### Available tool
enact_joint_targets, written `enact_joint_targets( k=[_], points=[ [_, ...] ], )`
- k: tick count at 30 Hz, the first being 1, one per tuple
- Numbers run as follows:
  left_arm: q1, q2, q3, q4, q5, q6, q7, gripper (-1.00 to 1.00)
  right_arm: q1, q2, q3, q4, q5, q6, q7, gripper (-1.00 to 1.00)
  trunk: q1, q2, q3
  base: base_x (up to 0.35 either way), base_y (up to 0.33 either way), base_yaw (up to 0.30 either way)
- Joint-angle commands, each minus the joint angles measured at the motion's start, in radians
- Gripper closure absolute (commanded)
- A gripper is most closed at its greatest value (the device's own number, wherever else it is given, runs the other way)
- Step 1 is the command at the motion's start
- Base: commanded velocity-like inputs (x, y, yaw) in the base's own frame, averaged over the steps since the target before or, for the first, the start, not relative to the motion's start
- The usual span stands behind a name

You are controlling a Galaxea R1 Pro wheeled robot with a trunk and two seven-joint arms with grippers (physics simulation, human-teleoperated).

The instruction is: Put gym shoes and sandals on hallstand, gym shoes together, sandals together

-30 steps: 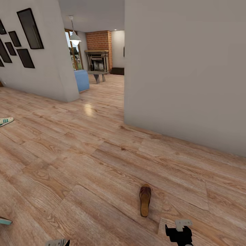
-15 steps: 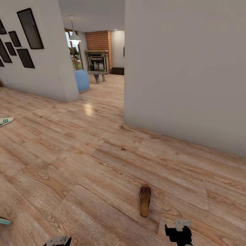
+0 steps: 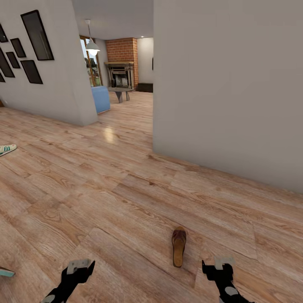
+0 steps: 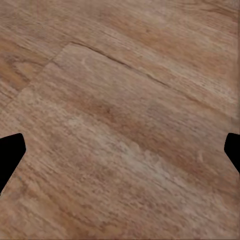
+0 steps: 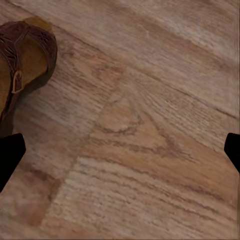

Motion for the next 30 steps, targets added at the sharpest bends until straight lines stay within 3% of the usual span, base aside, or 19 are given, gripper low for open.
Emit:
enact_joint_targets(
  k=[1, 8, 13, 19, 30],
  points=[
    [-0.015, 0.000, 0.008, 0.001, -0.010, 0.013, -0.005, -1.00, -0.001, 0.001, -0.008, -0.016, 0.010, 0.002, -0.002, -1.00, 0.000, 0.000, -0.001, 0.000, 0.000, 0.000],
    [-0.106, 0.000, 0.007, 0.001, -0.012, 0.148, -0.006, -1.00, -0.001, 0.015, -0.008, -0.095, 0.010, 0.079, -0.003, -1.00, 0.000, 0.000, -0.001, 0.000, 0.000, 0.000],
    [-0.151, -0.001, 0.007, -0.001, -0.013, 0.199, -0.006, -1.00, -0.001, 0.026, -0.008, -0.140, 0.009, 0.136, -0.003, -1.00, 0.000, 0.000, -0.001, 0.000, 0.000, 0.000],
    [-0.177, 0.000, 0.006, -0.002, -0.018, 0.212, -0.005, -1.00, -0.001, 0.041, -0.007, -0.178, 0.008, 0.164, -0.004, -1.00, 0.000, 0.000, -0.001, 0.000, 0.000, 0.000],
    [-0.174, 0.003, 0.004, -0.001, -0.018, 0.181, -0.006, -1.00, -0.001, 0.061, -0.006, -0.173, 0.010, 0.168, -0.003, -1.00, 0.000, 0.000, -0.001, 0.015, 0.017, -0.003]
  ],
)
